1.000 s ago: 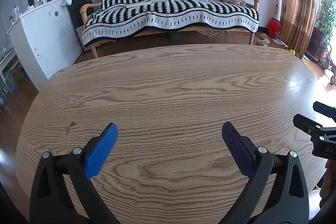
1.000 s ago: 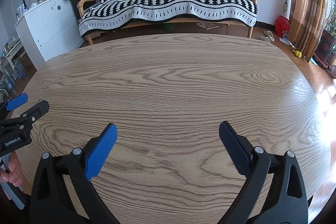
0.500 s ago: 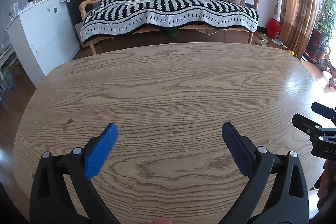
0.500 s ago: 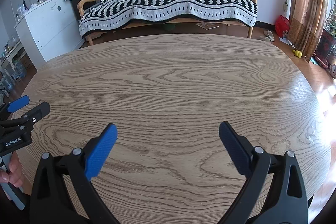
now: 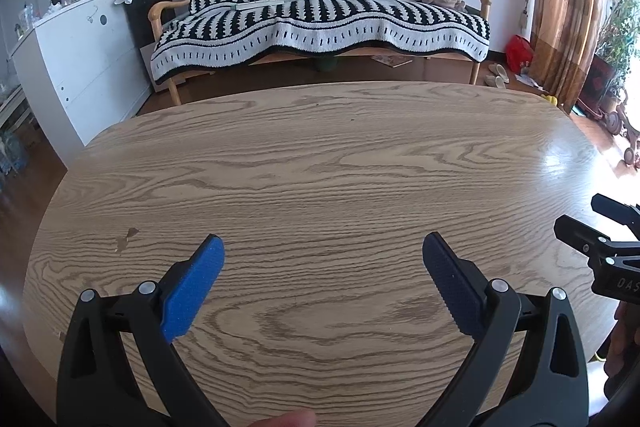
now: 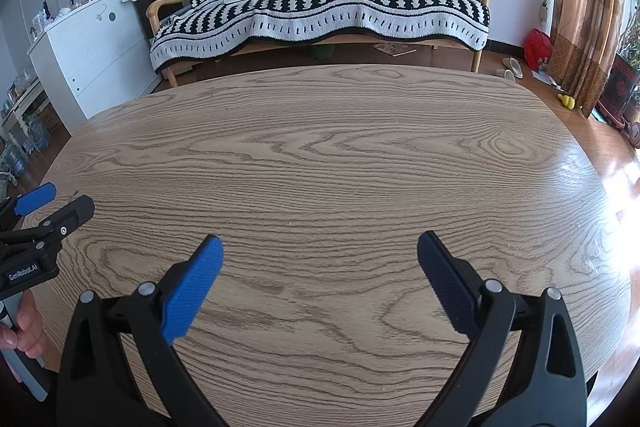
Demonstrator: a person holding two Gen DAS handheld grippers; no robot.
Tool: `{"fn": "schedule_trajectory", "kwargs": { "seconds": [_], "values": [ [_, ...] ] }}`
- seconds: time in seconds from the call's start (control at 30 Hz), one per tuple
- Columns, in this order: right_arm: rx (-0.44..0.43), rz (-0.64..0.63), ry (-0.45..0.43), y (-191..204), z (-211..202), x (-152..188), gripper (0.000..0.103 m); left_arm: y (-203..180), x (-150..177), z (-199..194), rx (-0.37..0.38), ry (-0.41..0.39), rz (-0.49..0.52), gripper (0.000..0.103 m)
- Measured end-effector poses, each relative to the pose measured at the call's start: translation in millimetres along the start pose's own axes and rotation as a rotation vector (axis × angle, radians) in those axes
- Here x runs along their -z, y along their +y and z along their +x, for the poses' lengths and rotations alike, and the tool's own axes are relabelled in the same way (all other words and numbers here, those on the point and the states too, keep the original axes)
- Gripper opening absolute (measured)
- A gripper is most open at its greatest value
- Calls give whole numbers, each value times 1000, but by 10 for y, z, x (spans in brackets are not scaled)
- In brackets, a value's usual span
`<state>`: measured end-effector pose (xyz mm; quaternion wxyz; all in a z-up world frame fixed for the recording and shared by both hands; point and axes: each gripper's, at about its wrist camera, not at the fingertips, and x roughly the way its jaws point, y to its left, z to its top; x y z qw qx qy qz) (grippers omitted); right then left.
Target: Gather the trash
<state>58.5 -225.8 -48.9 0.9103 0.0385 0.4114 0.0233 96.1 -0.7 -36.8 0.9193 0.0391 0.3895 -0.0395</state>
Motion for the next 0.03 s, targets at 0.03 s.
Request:
{"fn": "schedule_trajectory", "kwargs": {
  "seconds": [0.03],
  "values": [
    [0, 0, 0, -1, -1, 0, 94, -1, -1, -3, 0, 0, 1, 96]
  ]
}}
